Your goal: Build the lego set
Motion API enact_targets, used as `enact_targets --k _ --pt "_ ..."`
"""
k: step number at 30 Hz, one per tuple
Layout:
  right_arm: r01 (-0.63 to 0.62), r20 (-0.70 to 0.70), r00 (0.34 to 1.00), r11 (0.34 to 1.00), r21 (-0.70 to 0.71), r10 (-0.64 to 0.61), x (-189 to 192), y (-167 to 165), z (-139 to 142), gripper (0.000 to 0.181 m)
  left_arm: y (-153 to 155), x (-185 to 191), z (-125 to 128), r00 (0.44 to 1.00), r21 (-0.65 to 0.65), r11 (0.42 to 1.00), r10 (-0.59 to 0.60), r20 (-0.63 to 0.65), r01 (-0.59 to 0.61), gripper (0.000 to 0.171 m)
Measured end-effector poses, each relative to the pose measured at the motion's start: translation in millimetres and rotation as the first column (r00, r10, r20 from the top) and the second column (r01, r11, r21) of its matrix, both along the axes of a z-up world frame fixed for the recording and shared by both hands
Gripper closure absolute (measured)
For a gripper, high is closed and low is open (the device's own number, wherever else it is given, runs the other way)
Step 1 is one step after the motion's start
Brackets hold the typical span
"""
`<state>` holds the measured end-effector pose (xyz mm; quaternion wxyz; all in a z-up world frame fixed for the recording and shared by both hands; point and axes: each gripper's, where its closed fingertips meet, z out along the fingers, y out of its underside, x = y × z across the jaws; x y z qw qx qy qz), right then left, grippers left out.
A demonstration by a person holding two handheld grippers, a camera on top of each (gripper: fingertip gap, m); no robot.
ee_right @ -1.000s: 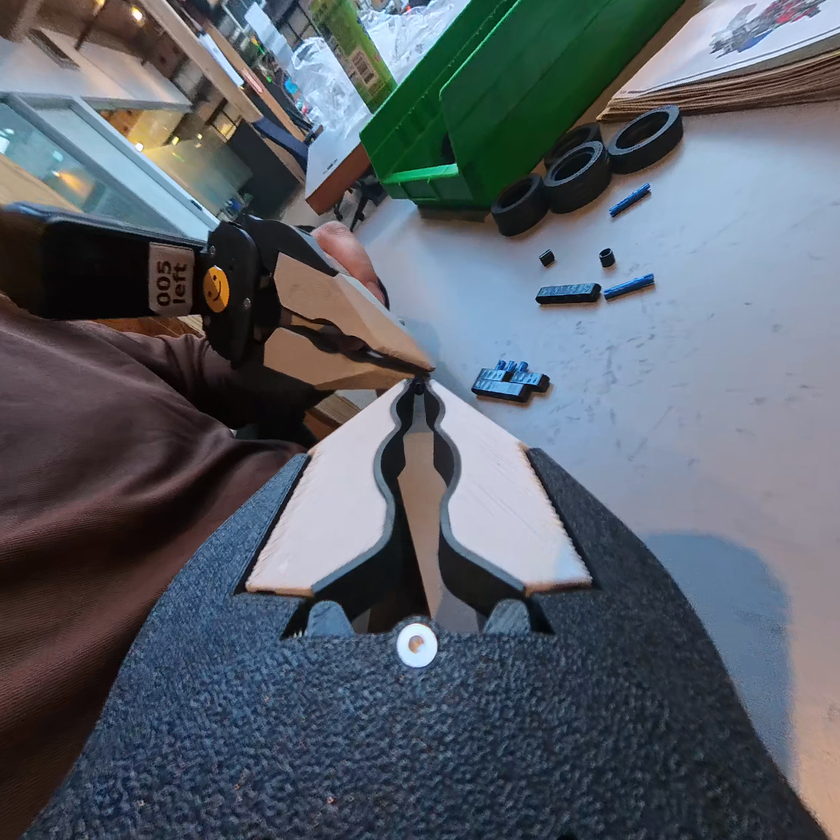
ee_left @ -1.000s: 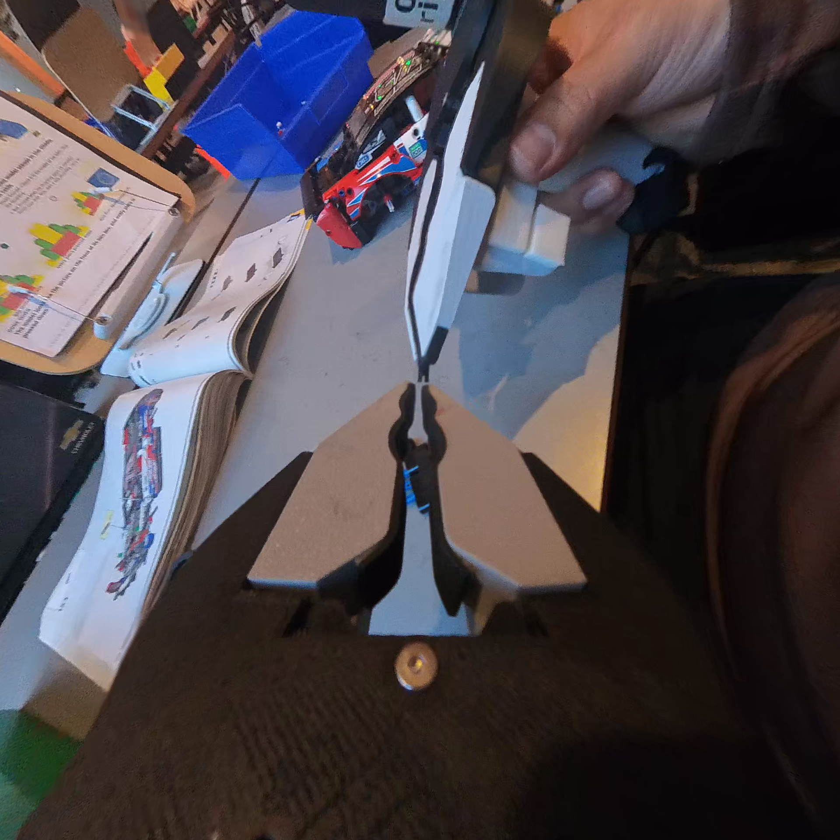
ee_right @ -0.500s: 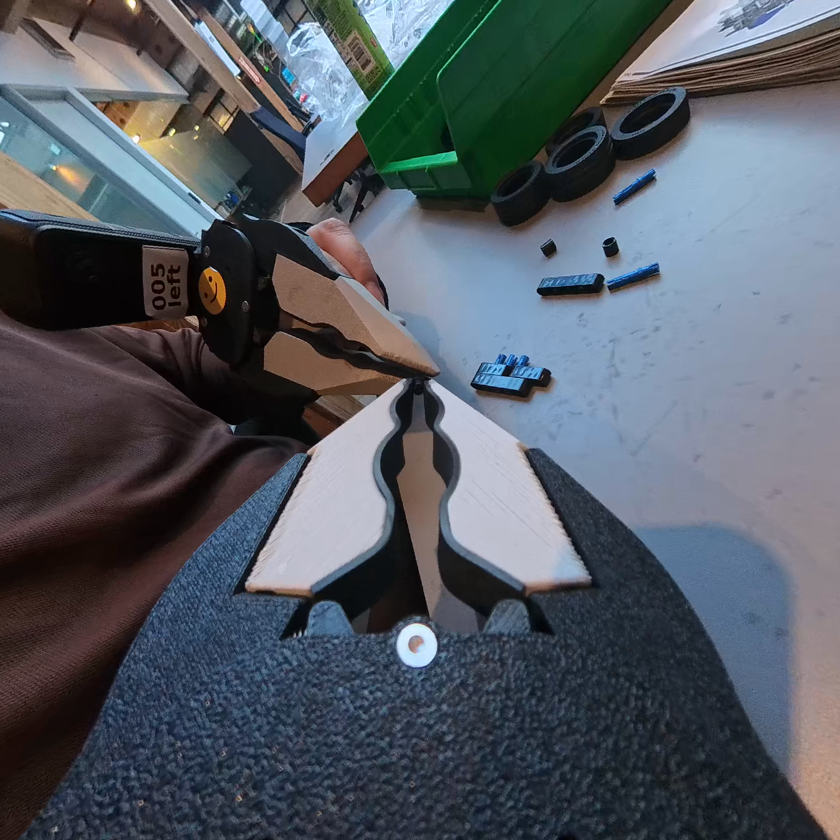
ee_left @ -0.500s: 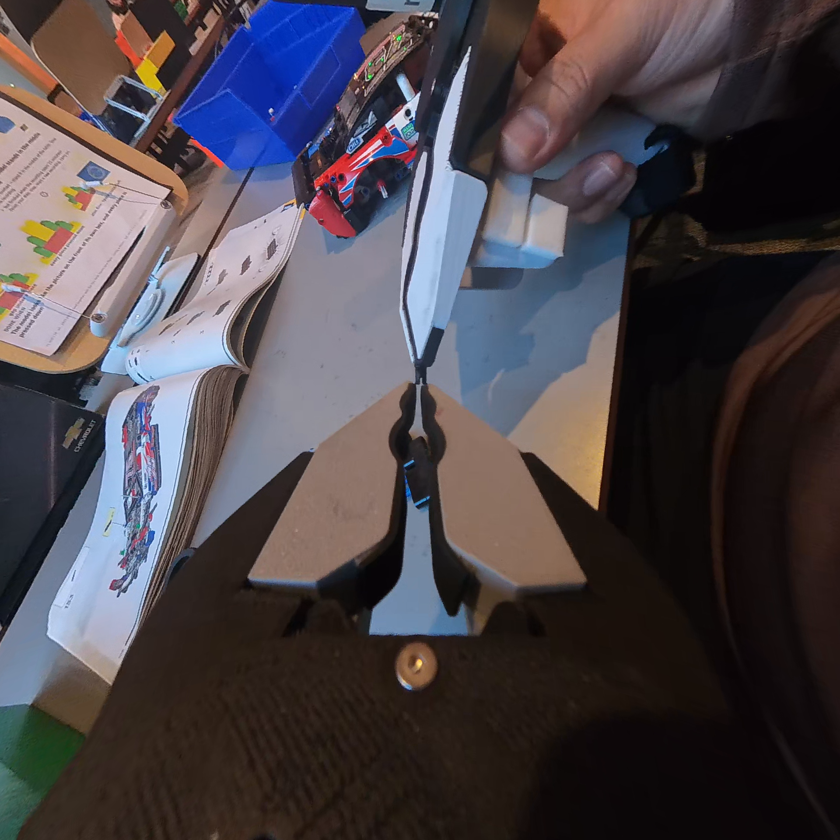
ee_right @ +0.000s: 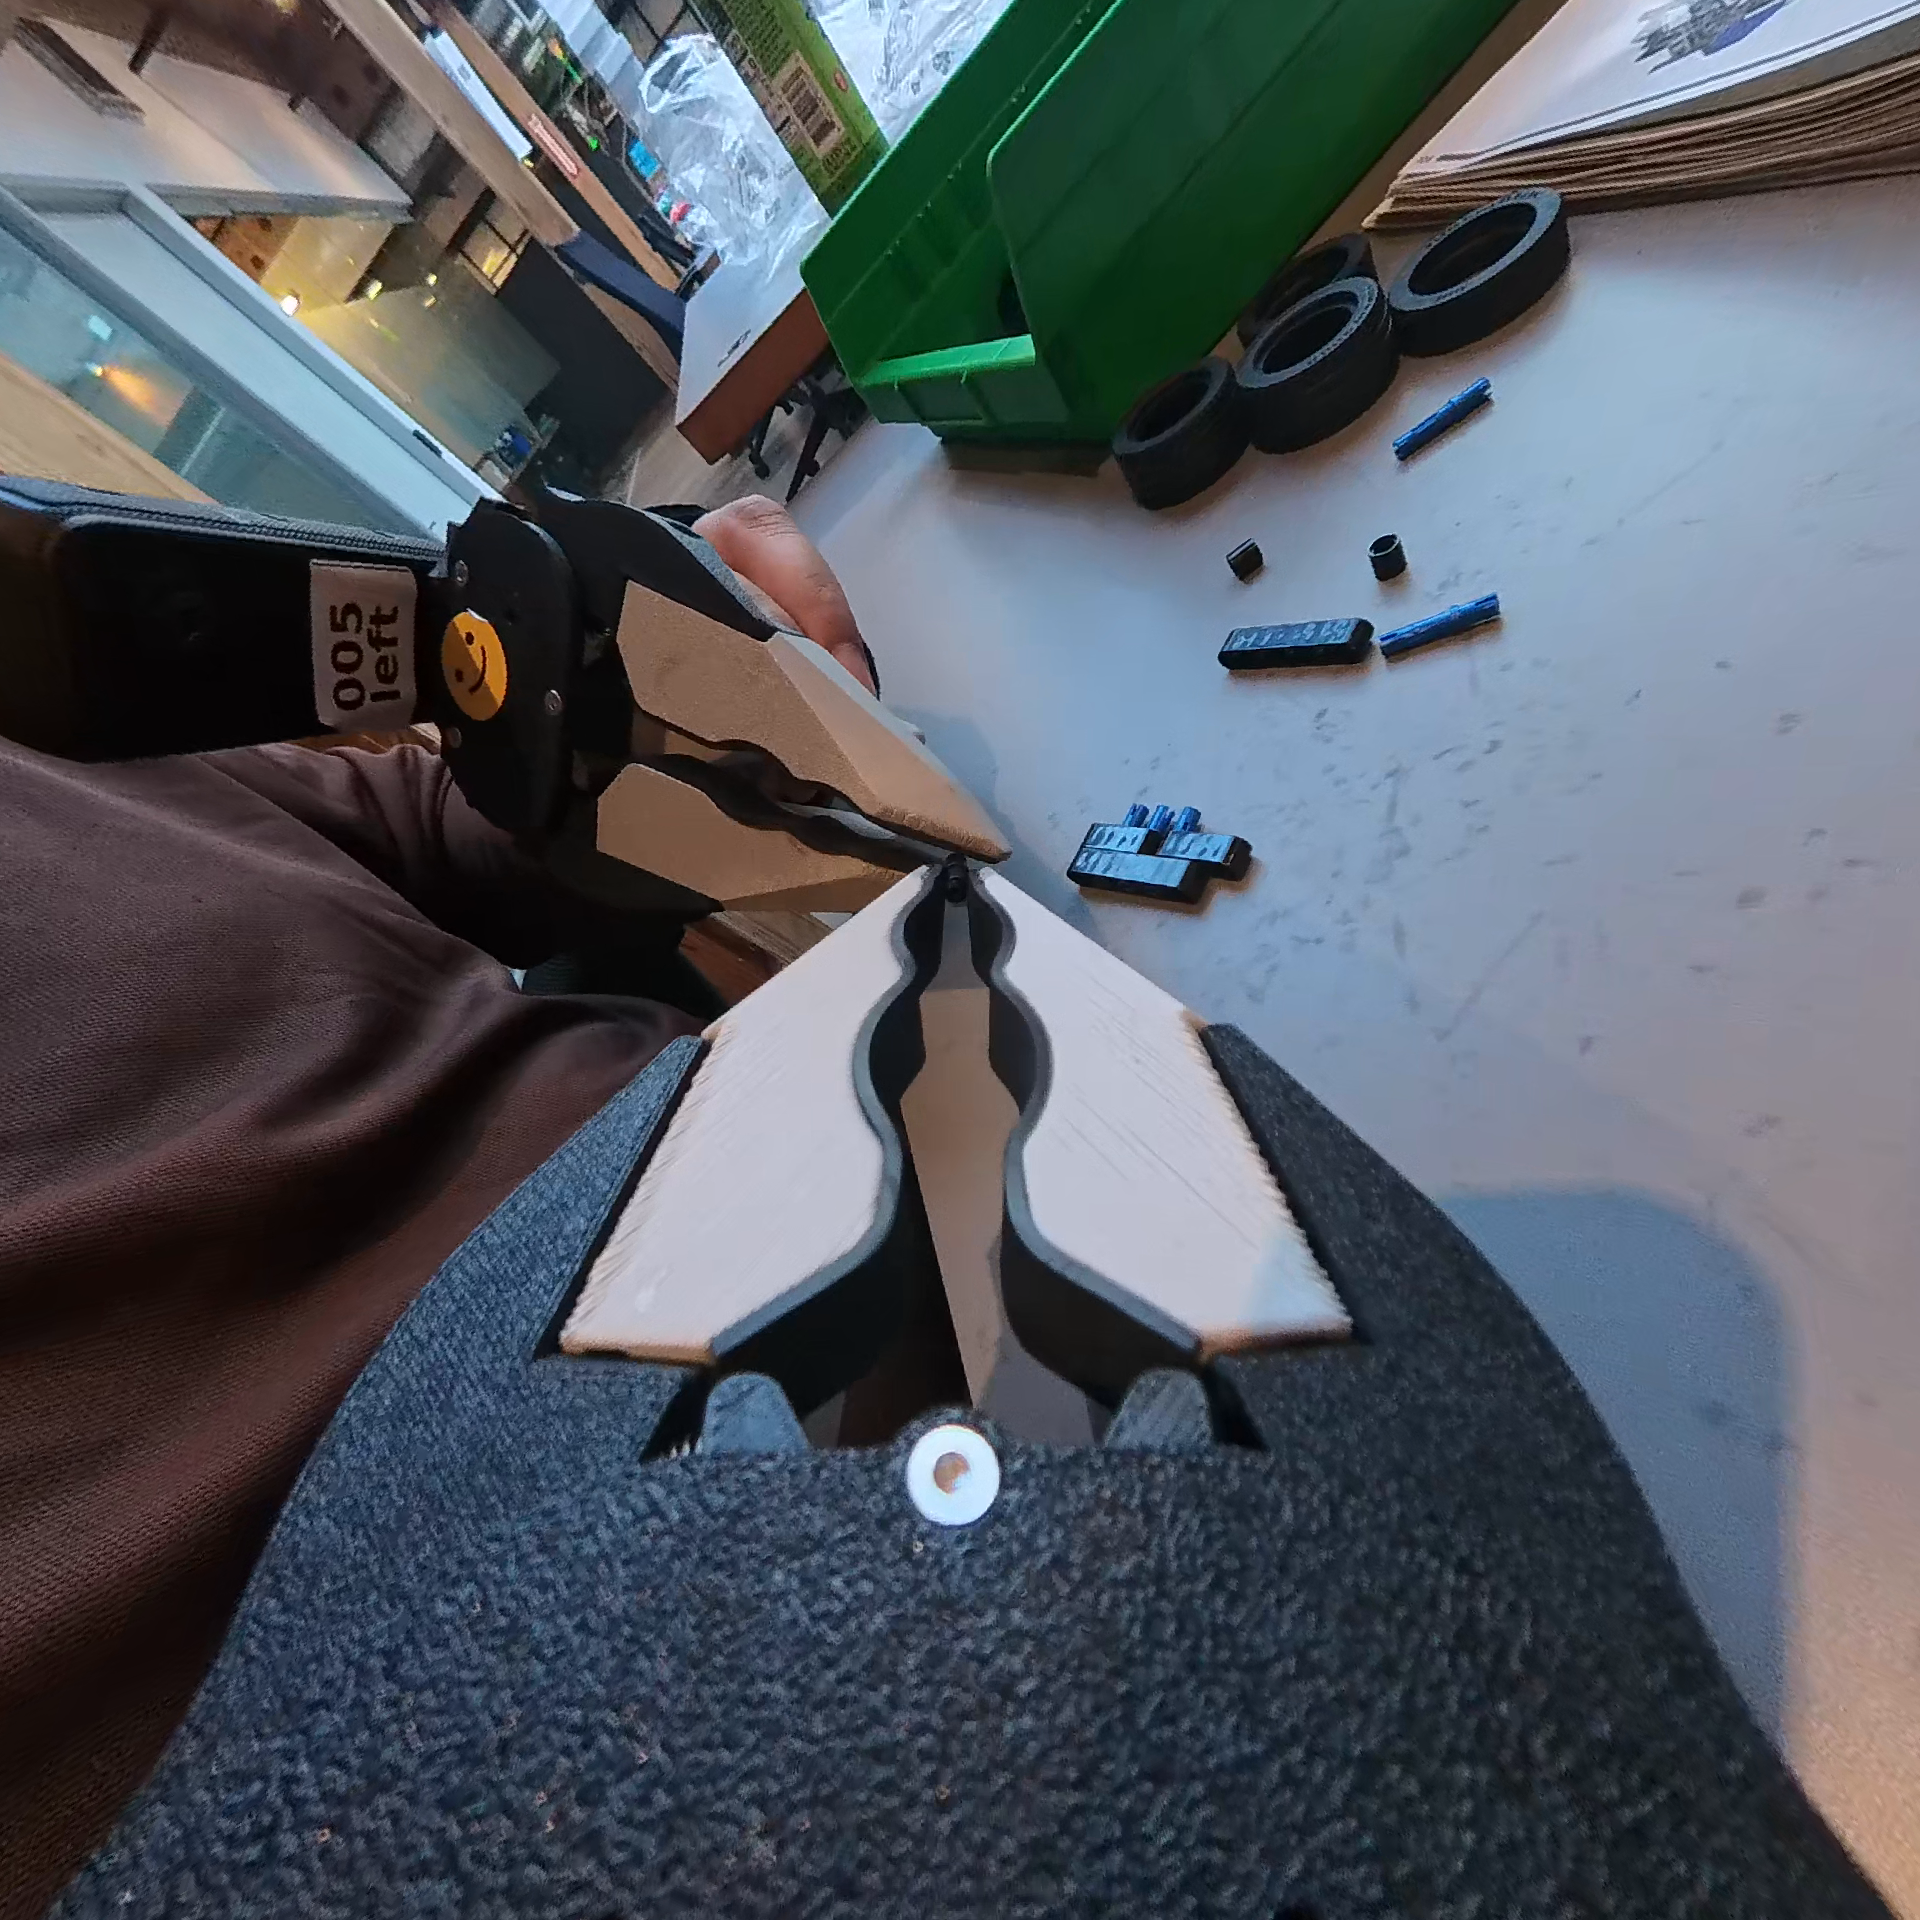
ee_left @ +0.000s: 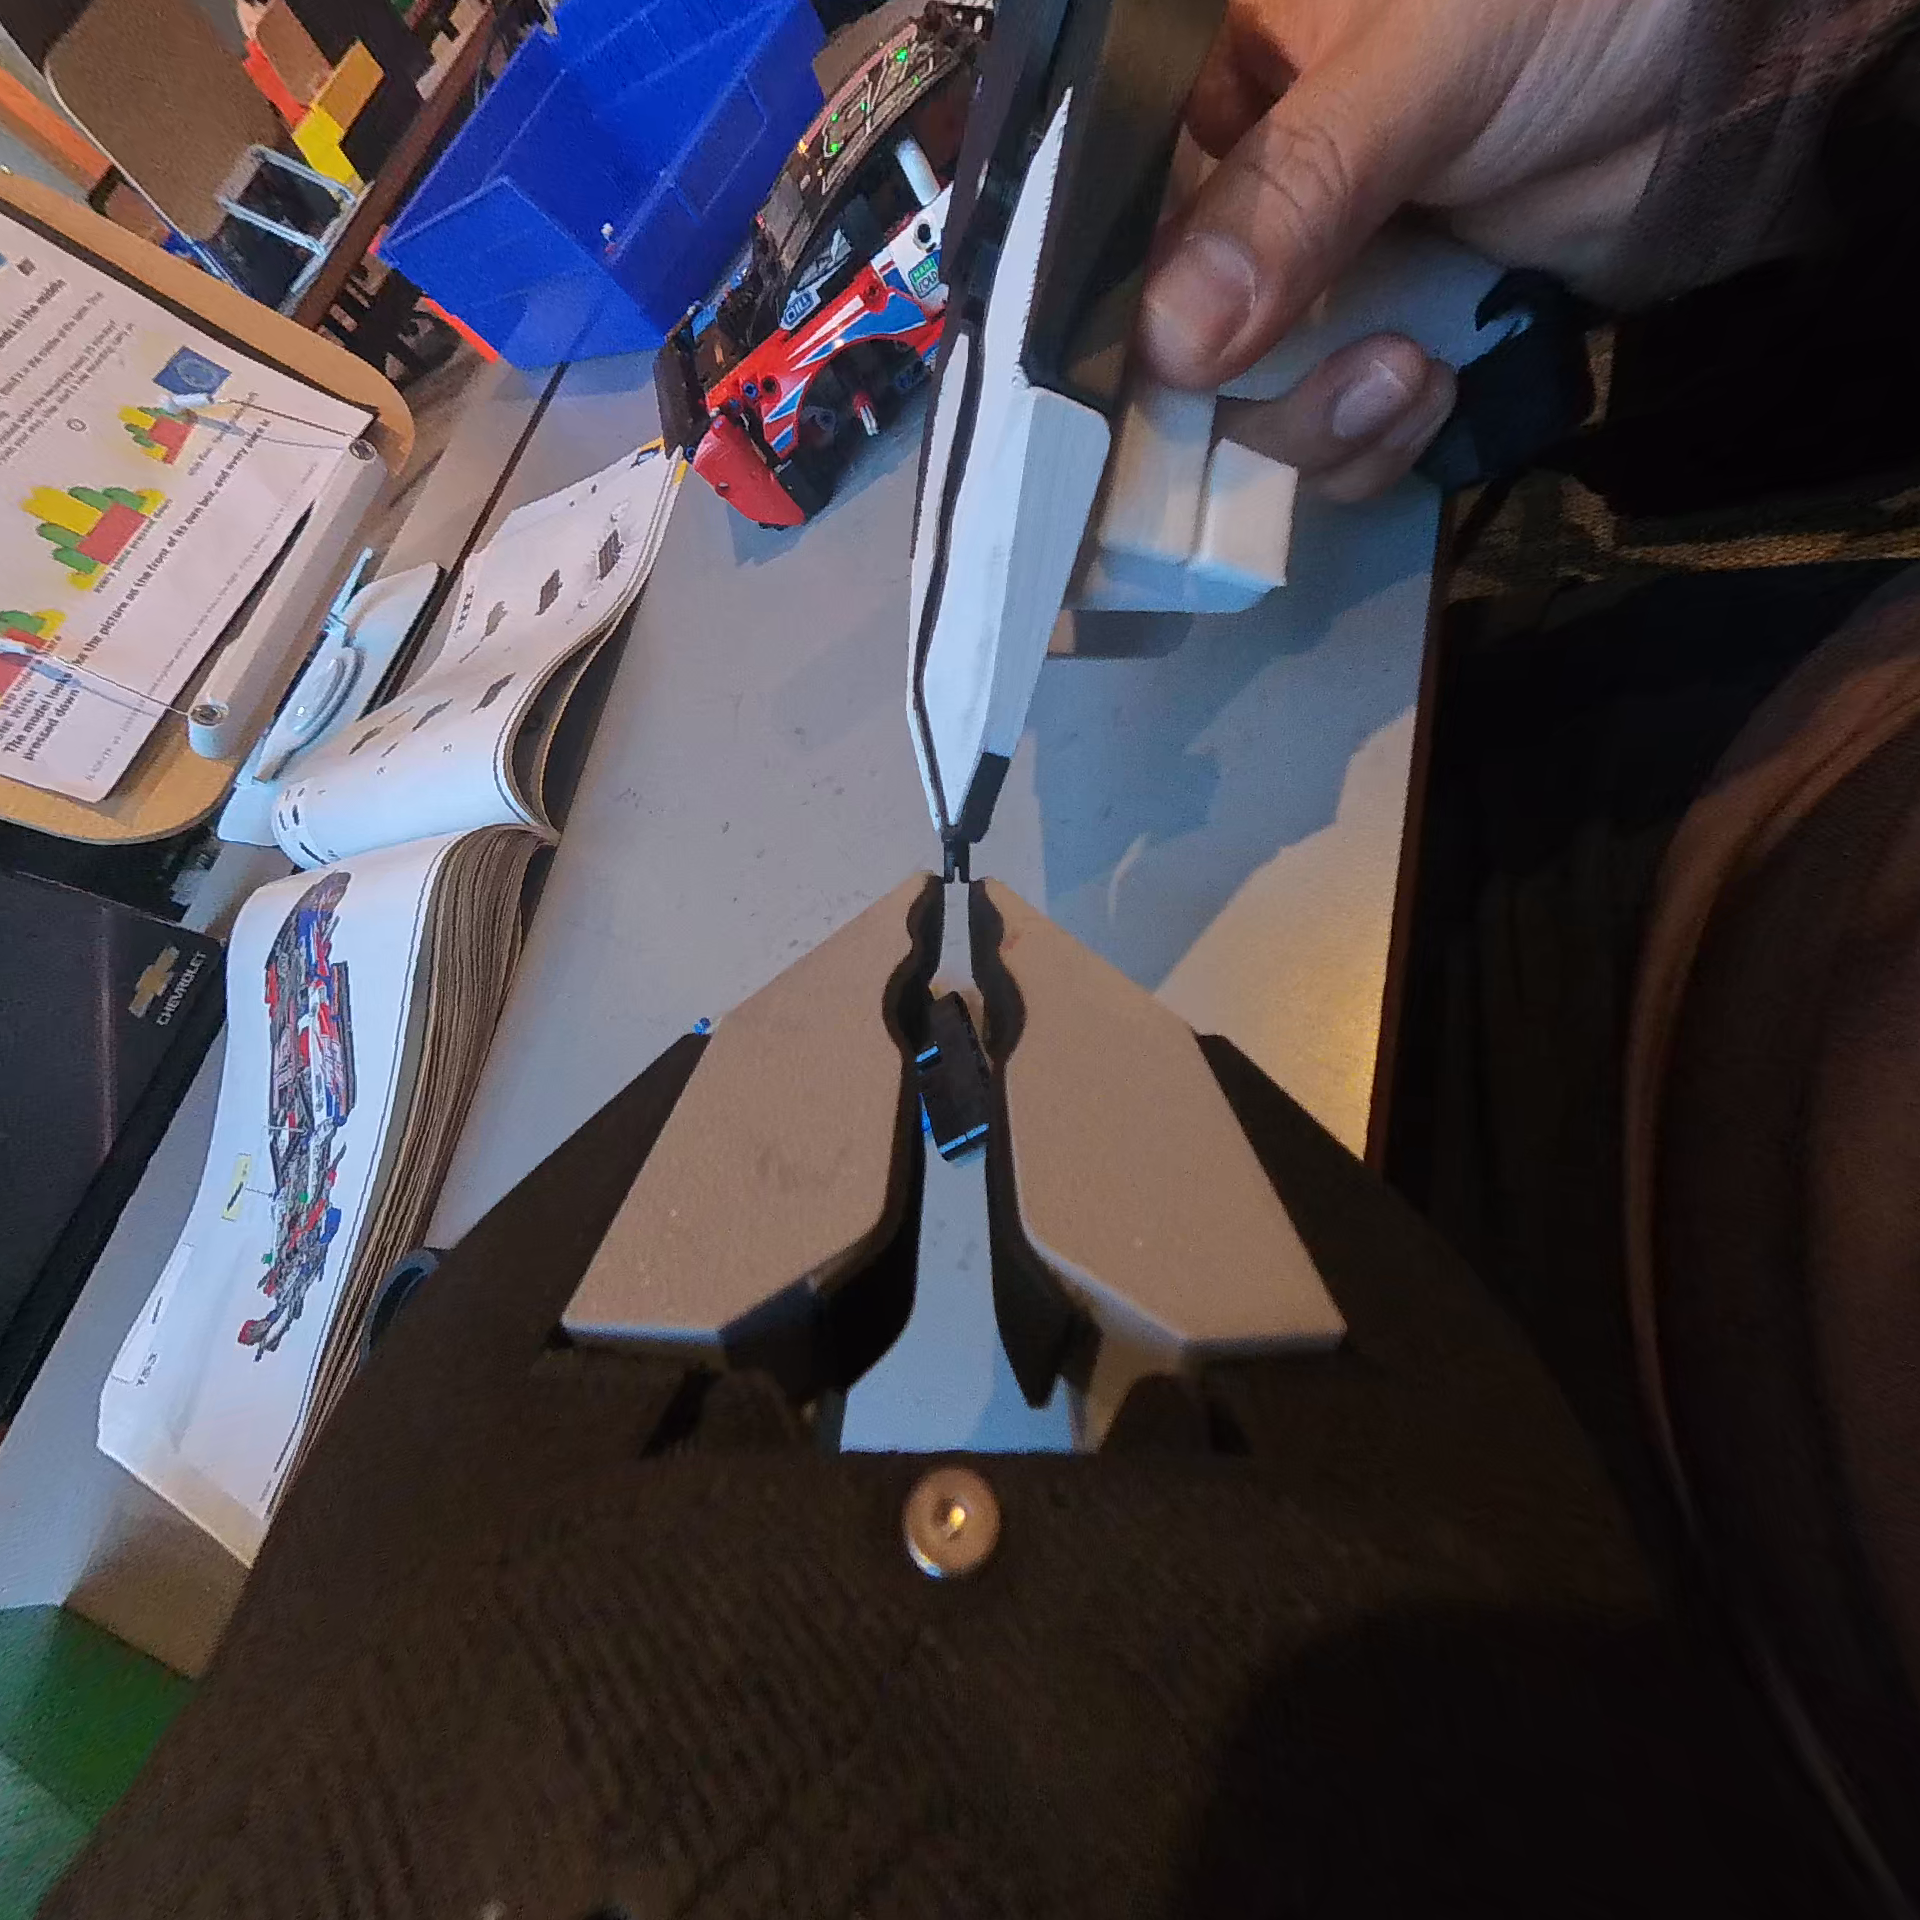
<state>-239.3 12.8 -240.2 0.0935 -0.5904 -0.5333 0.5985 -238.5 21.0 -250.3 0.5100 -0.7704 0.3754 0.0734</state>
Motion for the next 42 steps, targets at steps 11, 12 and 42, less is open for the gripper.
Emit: enact_targets --k 11,12,42 --pt "0.007 0.002 1.0 1.0 0.003 -0.007 -2 1 -2 0.177 0 -1 -2 1.0 -0.005 1.0 0.006 -0.004 -0.006 0.168" --pt "0.004 0.005 1.0 1.0 0.005 -0.004 -2 0 -3 0.177 0 -1 -3 1.0 -0.006 1.0 0.006 -0.001 -0.006 0.169" --pt "0.057 0.004 0.998 0.998 0.023 -0.057 -7 5 -6 0.178 4 -5 -13 0.993 -0.082 0.994 0.078 0.09 -0.07 0.162"
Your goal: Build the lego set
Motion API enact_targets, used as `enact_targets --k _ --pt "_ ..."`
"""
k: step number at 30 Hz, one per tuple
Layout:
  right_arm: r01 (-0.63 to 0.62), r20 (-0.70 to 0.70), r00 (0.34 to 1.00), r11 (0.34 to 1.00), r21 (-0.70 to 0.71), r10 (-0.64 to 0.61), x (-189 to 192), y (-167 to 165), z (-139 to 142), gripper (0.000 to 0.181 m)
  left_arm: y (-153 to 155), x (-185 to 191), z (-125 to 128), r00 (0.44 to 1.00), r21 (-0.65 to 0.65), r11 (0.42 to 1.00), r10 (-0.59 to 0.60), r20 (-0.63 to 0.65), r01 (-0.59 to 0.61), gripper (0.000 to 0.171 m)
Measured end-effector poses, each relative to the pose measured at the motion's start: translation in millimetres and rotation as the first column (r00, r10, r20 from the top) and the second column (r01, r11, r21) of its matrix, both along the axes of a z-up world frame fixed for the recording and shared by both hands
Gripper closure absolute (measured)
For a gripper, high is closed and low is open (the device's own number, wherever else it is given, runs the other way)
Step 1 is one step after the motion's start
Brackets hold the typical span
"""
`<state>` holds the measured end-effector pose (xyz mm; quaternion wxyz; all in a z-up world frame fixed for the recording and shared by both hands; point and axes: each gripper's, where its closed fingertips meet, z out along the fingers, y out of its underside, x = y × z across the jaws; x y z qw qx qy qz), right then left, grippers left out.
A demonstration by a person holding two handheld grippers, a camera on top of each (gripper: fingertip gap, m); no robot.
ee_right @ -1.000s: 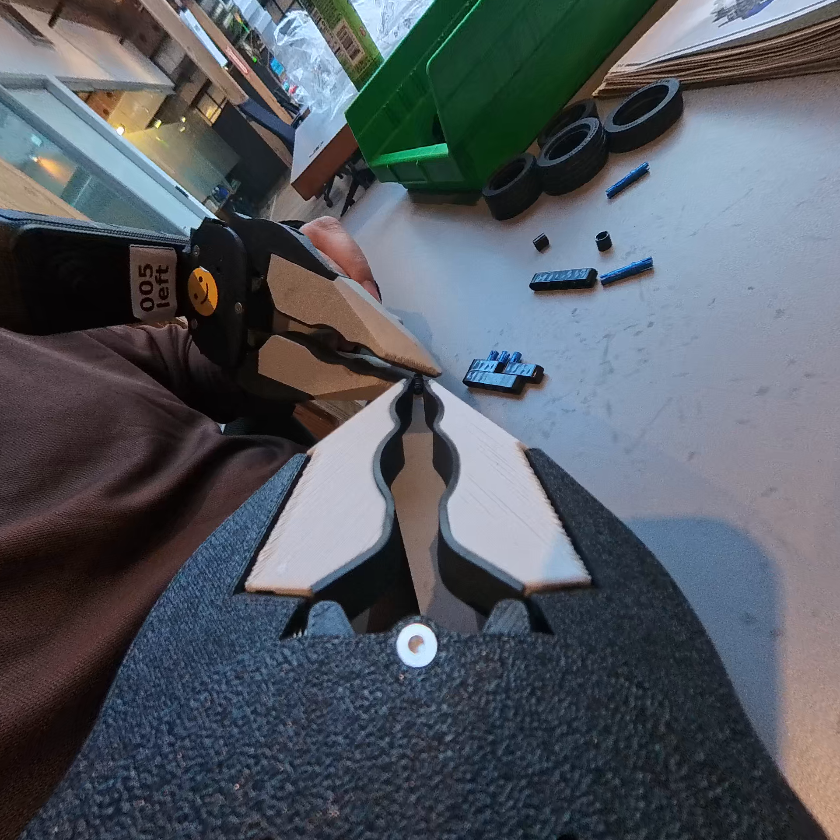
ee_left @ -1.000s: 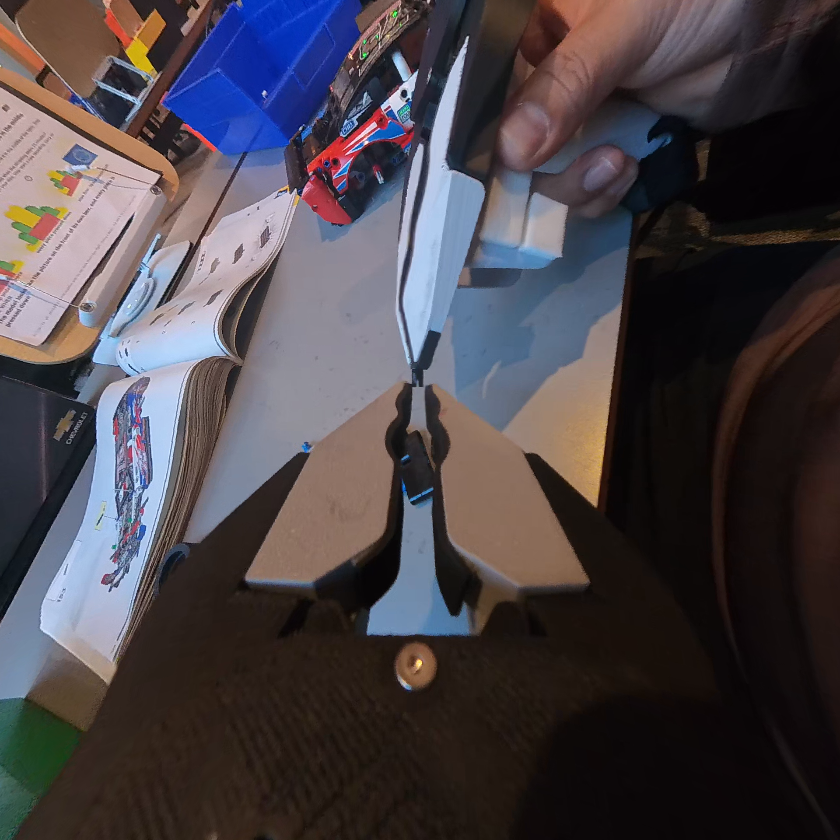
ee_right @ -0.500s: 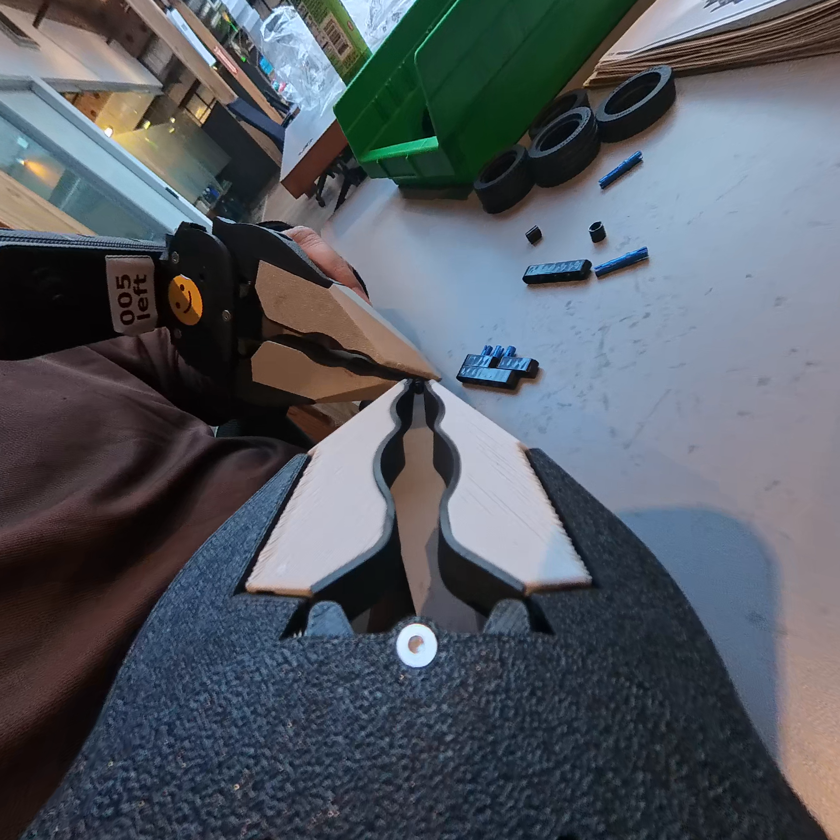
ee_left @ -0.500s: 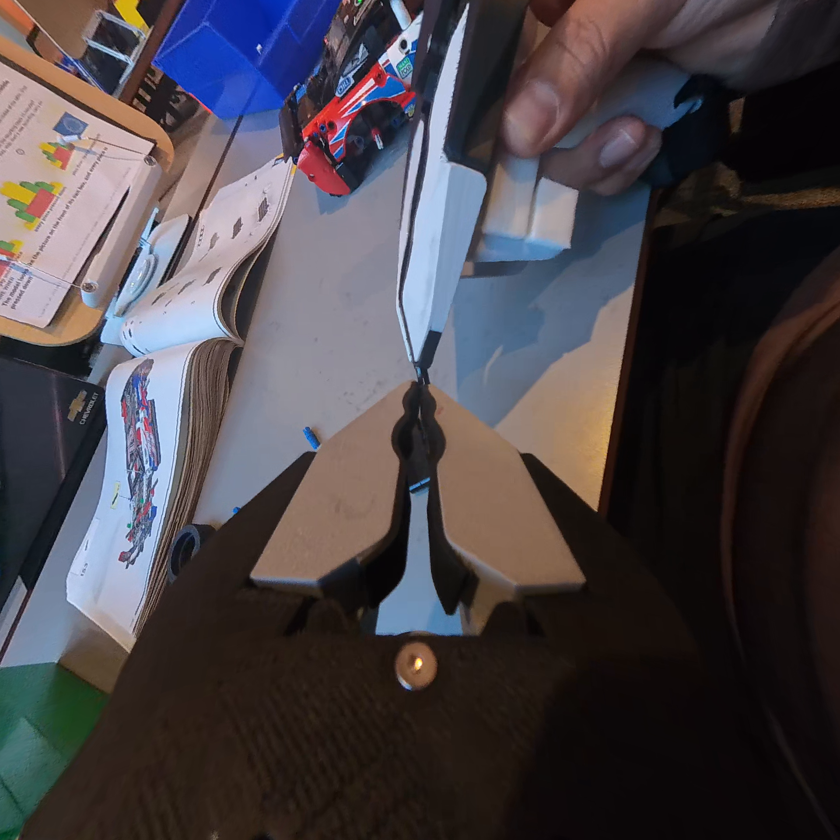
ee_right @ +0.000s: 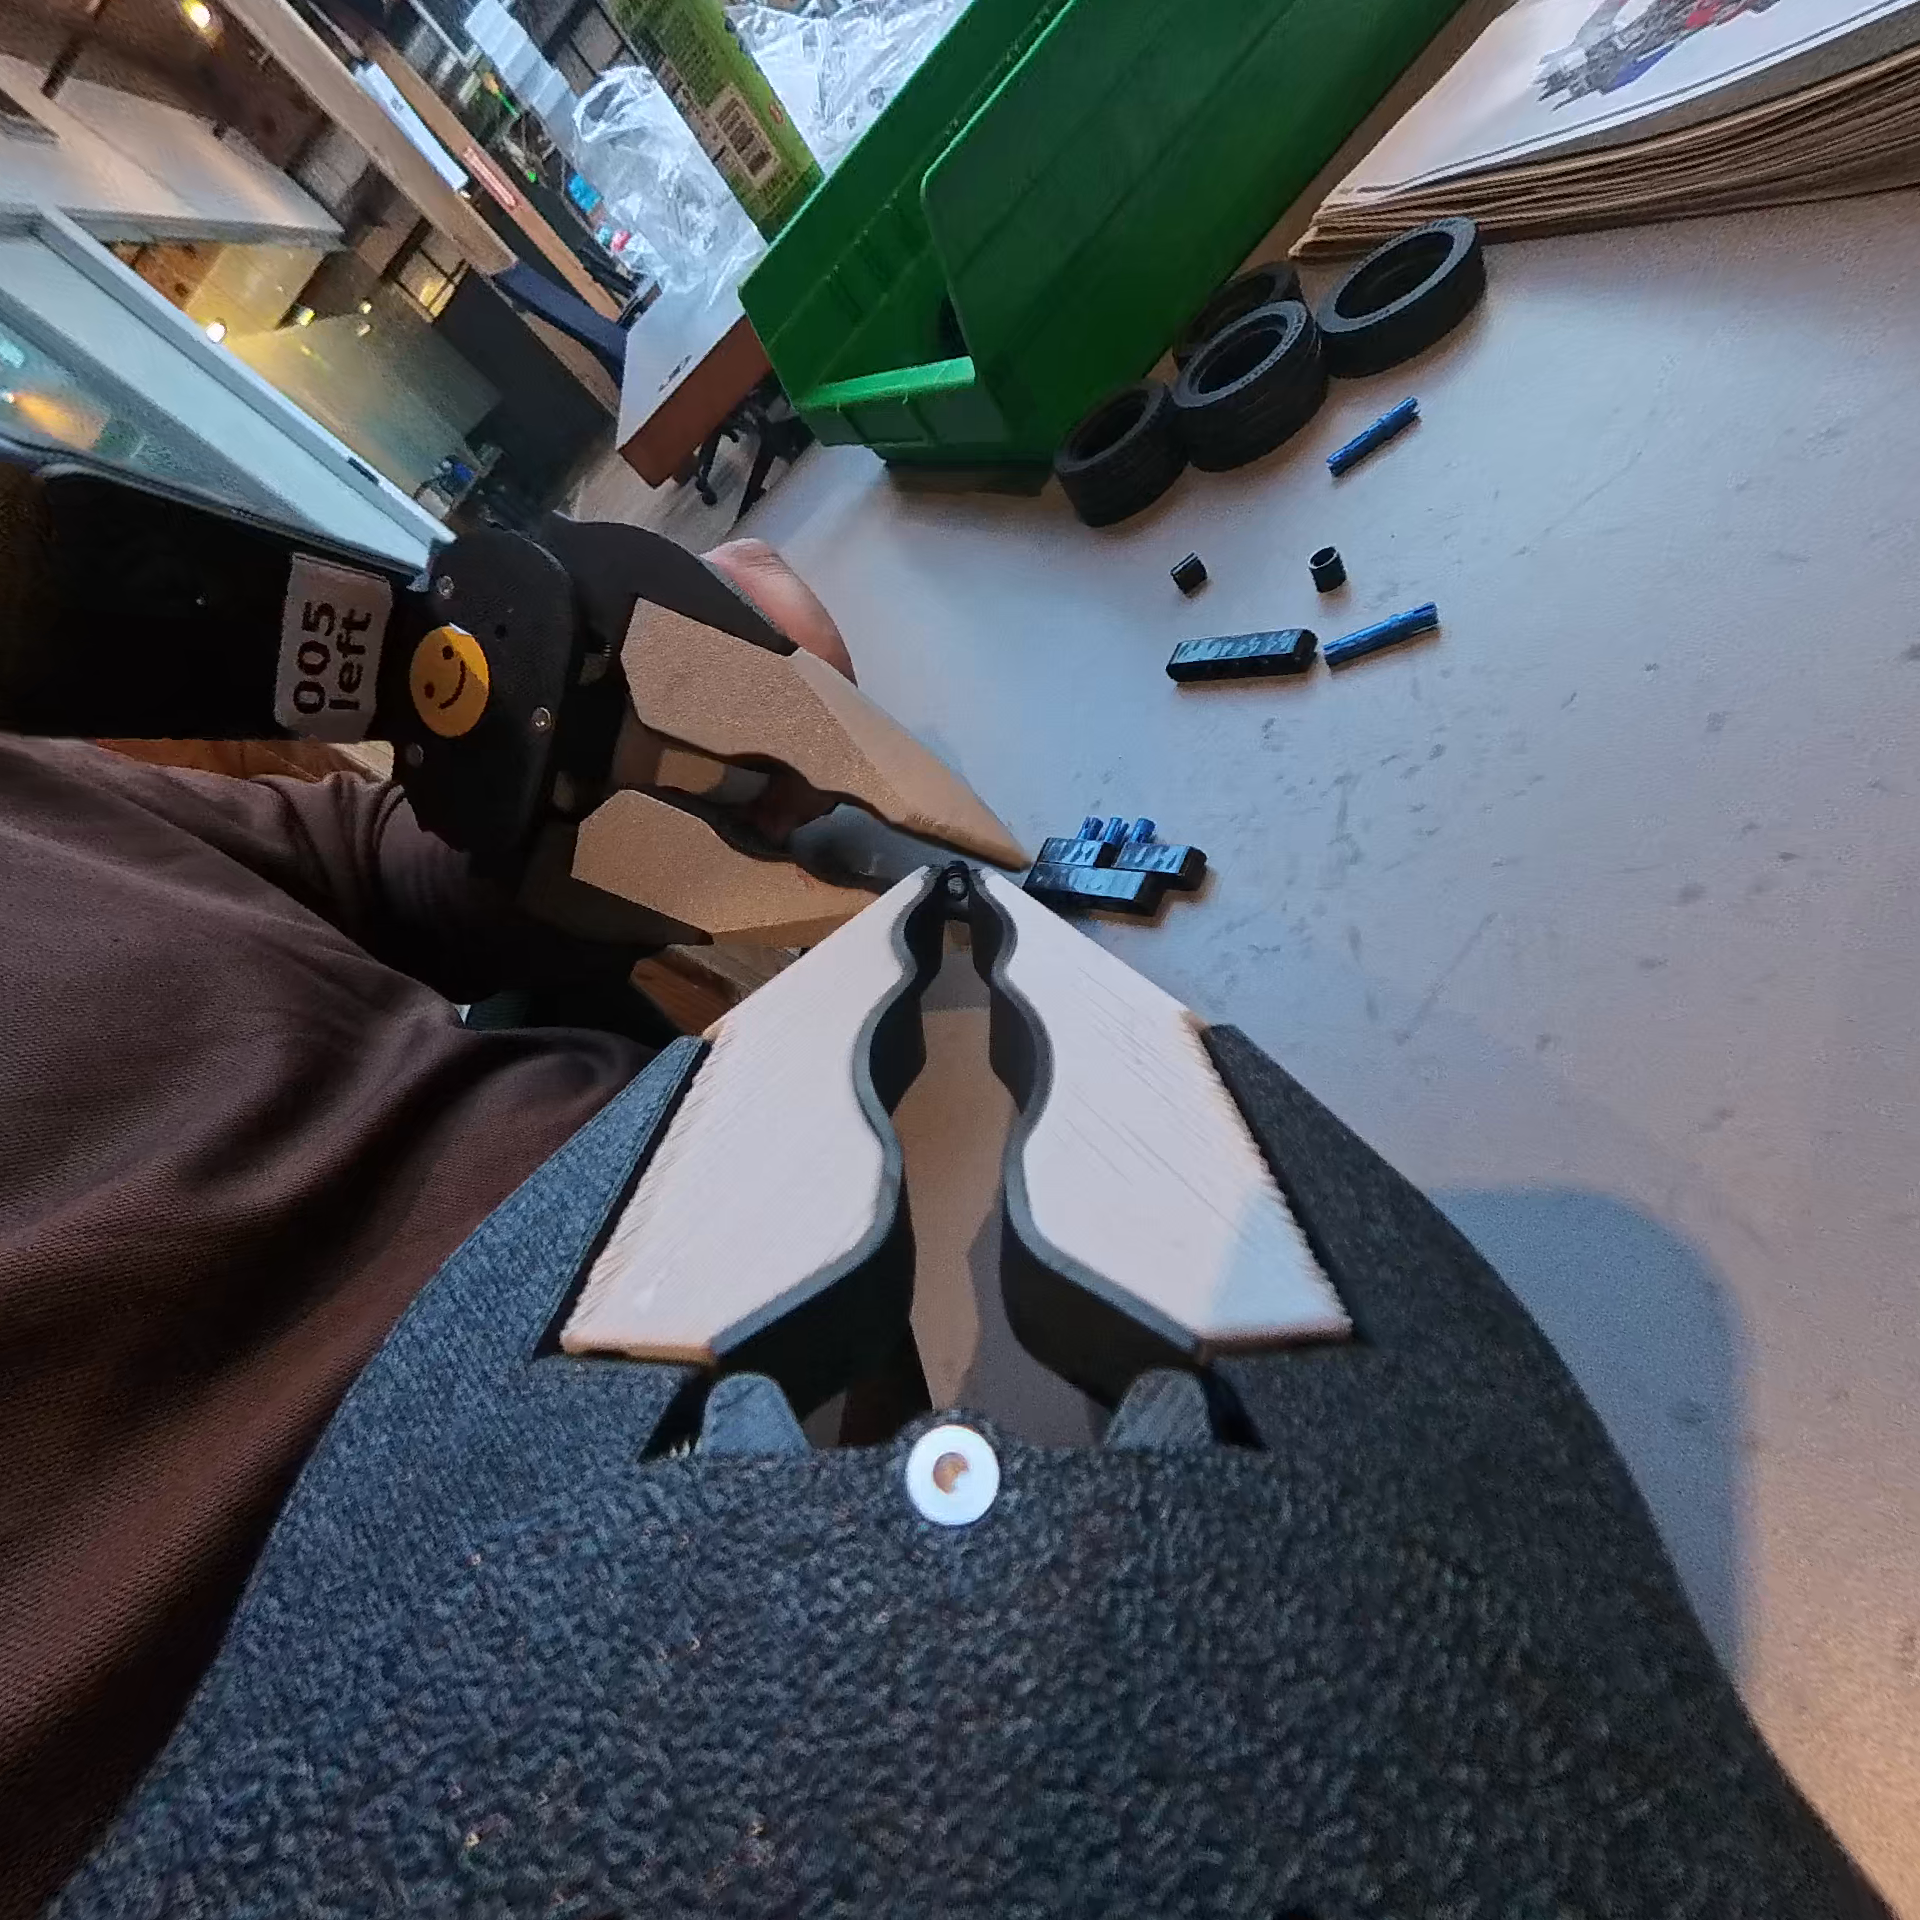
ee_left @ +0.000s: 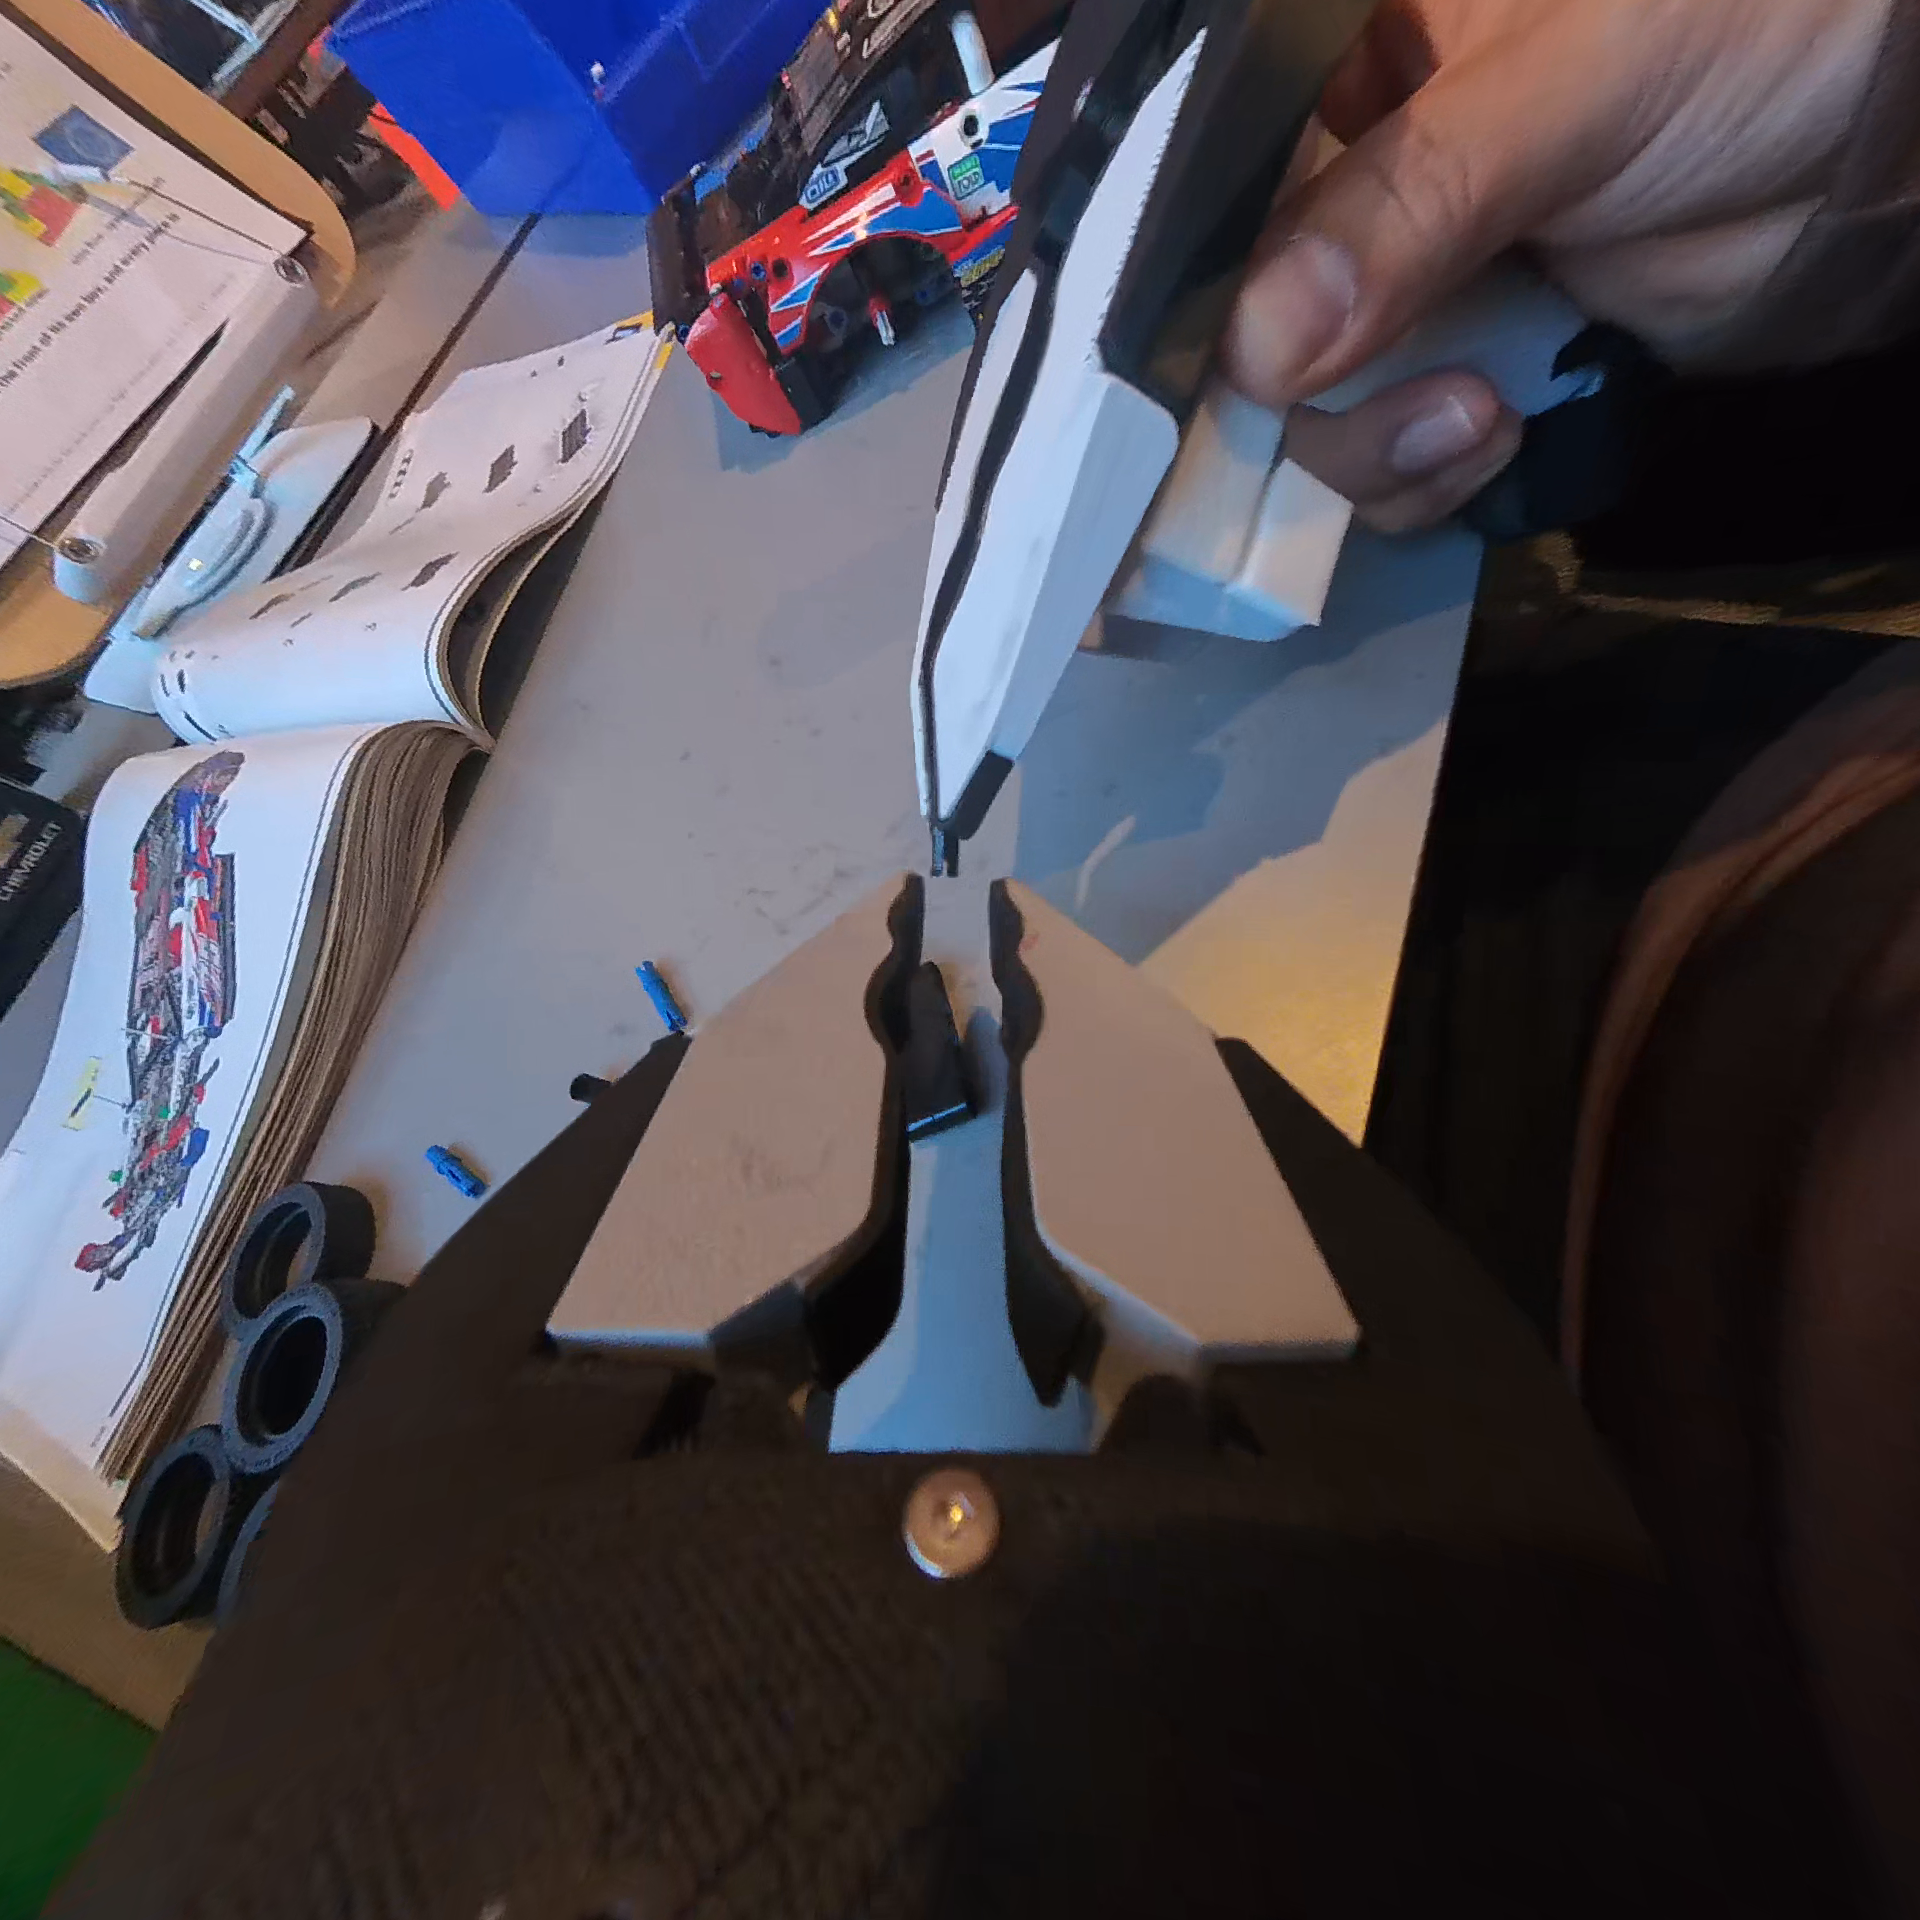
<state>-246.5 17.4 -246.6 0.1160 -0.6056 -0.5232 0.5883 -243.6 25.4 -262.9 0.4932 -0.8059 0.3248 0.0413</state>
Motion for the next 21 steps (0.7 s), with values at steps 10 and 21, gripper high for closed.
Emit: enact_targets --k 10,21 --pt "0.005 0.008 1.0 1.0 -0.003 -0.005 -0.5 -0.1 -1.8 0.178 2.4 -4.2 0.0 0.995 0.038 0.999 0.03 -0.099 -0.027 0.171" --pt "-0.001 0.008 1.0 1.0 -0.015 0.001 -0.8 -0.9 -2.0 0.178 2.0 -1.8 0.6 0.997 0.031 0.999 0.02 -0.074 -0.018 0.17"
